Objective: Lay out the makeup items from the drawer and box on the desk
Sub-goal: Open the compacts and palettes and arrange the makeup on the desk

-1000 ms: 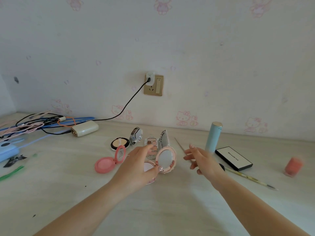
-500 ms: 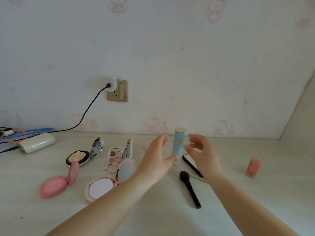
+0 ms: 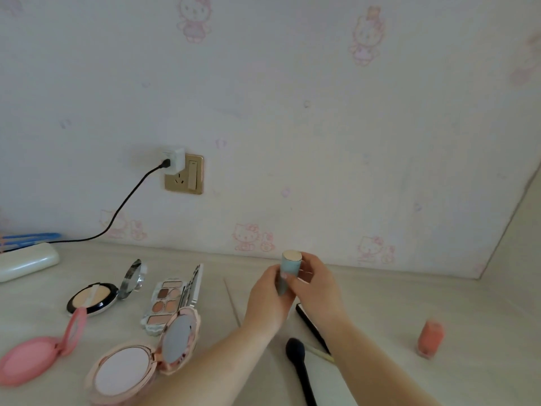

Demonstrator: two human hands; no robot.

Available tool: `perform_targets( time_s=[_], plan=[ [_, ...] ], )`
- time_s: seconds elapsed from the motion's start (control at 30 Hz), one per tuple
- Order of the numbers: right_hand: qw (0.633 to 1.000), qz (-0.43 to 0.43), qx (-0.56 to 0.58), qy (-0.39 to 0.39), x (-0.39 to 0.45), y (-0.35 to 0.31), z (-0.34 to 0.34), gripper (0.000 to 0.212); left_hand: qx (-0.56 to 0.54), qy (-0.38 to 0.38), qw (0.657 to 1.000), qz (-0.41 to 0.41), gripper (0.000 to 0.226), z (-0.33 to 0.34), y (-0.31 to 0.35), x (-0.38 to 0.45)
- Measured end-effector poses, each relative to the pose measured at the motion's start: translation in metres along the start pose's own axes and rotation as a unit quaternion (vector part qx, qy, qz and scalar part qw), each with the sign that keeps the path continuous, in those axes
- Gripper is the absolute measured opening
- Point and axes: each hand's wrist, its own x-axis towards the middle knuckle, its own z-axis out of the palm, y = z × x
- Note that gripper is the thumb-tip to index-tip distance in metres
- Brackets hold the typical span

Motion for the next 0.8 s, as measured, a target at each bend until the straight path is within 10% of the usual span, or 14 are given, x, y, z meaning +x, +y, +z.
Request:
perform_targets(
  time_s=[0.8],
  plan=[
    [0.989,-0.131,0.065,0.012,-0.084,-0.110,0.027,0.032,-0.081,0.020,0.988,0.133,0.040,-0.112,0.057,-0.074]
  ],
)
